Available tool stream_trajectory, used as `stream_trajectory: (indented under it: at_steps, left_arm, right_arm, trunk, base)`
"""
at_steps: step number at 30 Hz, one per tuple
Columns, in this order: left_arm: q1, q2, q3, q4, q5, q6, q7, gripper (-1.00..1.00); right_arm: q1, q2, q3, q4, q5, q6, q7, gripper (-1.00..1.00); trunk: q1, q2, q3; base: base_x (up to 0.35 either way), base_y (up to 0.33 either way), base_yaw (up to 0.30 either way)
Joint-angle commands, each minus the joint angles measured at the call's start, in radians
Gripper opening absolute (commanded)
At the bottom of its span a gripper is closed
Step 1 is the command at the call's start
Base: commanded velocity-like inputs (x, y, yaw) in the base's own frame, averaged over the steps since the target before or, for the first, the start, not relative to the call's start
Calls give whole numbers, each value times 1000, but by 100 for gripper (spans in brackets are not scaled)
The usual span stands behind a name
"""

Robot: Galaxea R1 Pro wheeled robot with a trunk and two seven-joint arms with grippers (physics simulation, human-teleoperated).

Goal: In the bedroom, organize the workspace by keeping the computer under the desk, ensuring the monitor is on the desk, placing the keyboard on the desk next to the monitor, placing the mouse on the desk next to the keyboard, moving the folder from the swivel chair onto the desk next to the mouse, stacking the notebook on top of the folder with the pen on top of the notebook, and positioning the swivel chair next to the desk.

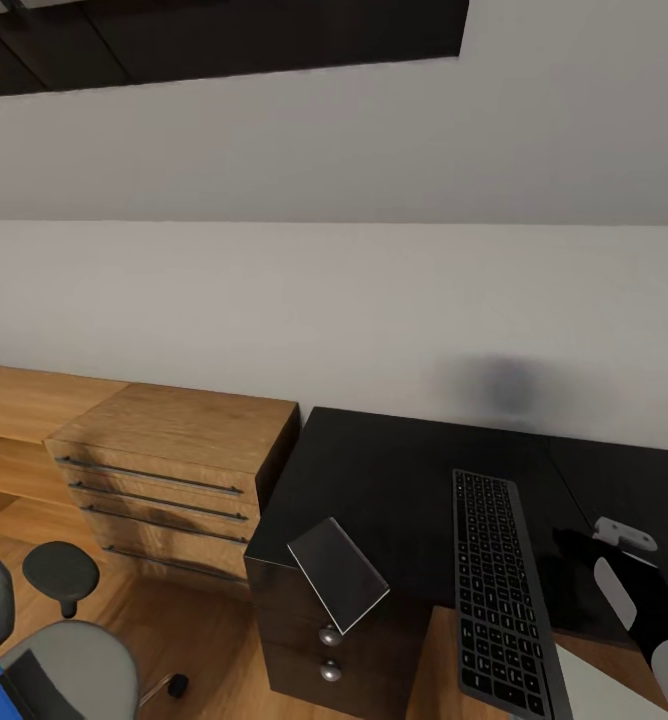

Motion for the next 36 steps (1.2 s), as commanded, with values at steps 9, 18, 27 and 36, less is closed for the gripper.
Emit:
stream_trajectory:
  at_steps: [9, 18, 27, 36]
  left_arm:
    - [4, 7, -2, -6, 10, -1, -2, 100]
    - [4, 7, -2, -6, 11, -1, -2, 100]
    - [4, 7, -2, -6, 10, -2, -2, 100]
    - [4, 7, -2, -6, 10, -2, -2, 100]
  right_arm:
    - [0, 1, 2, 3, -11, 4, -73, -100]
    - [0, 1, 4, 3, -12, 3, -85, -100]
    - [0, 1, 4, 1, -13, 4, -84, -100]
    - [0, 1, 4, 1, -11, 3, -85, -100]
  trunk:
    - [0, -1, -1]
    - [0, -1, -1]
    - [31, -57, -26]
    - [31, -57, -26]
  base:
    - [0, 0, 0]
    - [0, 0, 0]
    - [0, 0, 0]
    - [0, 0, 0]
